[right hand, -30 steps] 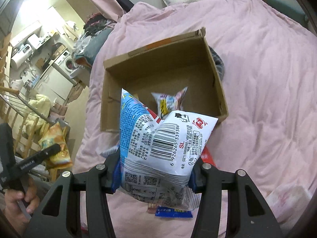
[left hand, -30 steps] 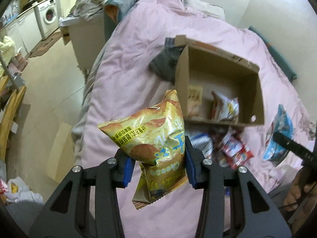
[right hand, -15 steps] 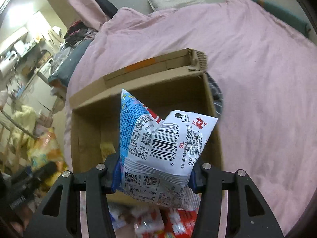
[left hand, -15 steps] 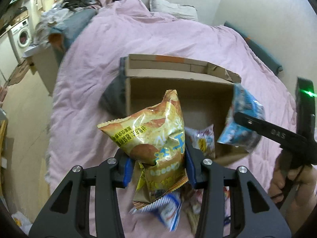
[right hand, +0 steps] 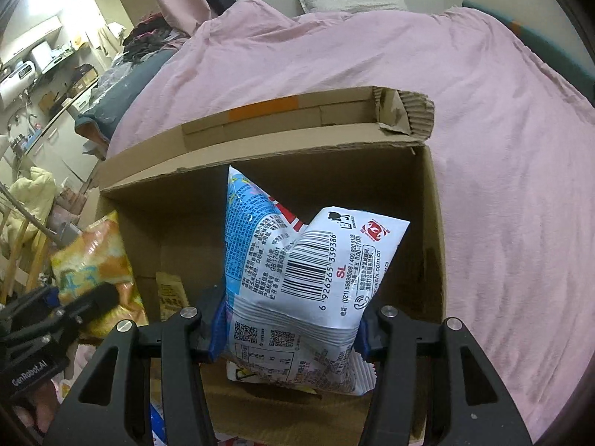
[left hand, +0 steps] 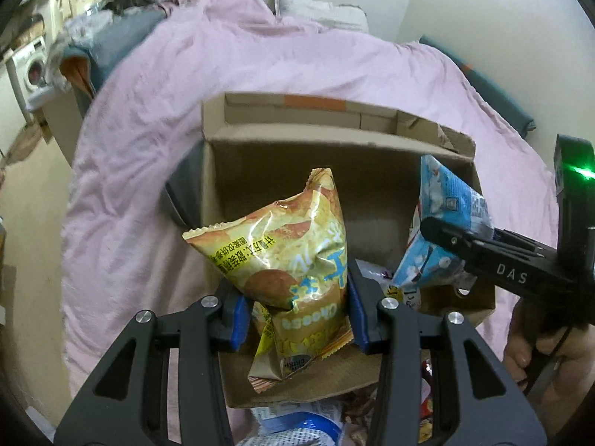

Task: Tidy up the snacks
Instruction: 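Lower both held bags into the box and open both tools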

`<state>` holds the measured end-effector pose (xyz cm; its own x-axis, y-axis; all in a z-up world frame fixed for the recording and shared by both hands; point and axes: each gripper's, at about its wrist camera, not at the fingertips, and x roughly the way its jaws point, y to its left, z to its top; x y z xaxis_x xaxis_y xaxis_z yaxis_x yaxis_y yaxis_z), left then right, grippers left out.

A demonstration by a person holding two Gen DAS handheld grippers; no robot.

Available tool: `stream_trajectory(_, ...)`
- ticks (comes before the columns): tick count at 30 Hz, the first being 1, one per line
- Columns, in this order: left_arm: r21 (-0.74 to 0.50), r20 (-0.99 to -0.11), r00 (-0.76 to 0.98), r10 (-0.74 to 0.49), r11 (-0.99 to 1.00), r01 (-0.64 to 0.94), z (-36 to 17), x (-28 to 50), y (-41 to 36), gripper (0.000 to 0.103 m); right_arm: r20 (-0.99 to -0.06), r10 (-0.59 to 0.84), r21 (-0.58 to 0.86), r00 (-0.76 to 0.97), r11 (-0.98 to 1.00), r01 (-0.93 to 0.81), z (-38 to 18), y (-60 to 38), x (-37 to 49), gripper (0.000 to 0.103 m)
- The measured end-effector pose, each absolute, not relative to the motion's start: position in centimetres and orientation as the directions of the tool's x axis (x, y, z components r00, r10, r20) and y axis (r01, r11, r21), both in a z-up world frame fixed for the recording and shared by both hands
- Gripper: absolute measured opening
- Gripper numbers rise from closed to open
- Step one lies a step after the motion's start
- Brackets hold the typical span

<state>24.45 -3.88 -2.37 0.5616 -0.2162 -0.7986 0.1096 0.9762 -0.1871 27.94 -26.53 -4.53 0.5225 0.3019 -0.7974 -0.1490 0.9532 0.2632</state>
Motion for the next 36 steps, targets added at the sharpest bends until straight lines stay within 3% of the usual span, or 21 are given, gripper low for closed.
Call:
stream_trajectory(20,-0.169,-0.809,0.549,-0.21,0.978,0.125,-3.3,24.6,-4.2,0.04,-0.789,0.32,0.292,0.524,0.946,-0.139,-4.9,-26.2,28.3,0.059)
stream_trajectory(22,-0.162,-0.807,0.553,-0.207,0.978,0.13,-3.2,24.4,-4.3,0.04,-0.778,0.332,0.302,0.533,0.942,-0.145,-4.7,-26.3,28.2,0.063)
stream_trajectory(24,-0.15,-0.808,0.554,-0.202,0.979,0.138,-3.1,24.4,-4.5,0.041,-0.773,0.326,0.3,0.544,0.944,-0.139,-4.5,-26.3,28.0,0.085)
stream_trajectory(25,-0.152,-0.809,0.551,-0.205,0.978,0.14,-3.2,24.3,-4.5,0.041,-0.774,0.314,0.292,0.55,0.948,-0.131,-4.4,-26.3,28.0,0.089)
stream_trajectory(26,-0.165,-0.811,0.543,-0.215,0.976,0.14,-3.3,24.2,-4.5,0.044,-0.772,0.315,0.294,0.552,0.947,-0.13,-4.4,-26.4,28.0,0.091)
stream_trajectory(30,-0.174,-0.807,0.551,-0.214,0.977,0.124,-3.3,23.8,-4.4,0.077,-0.77,0.318,0.294,0.553,0.946,-0.135,-4.2,-26.3,27.9,0.091)
stream_trajectory(36,-0.154,-0.797,0.567,-0.206,0.978,0.139,-2.8,23.5,-4.6,0.082,-0.762,0.317,0.286,0.565,0.947,-0.146,-3.7,-26.3,27.7,0.091)
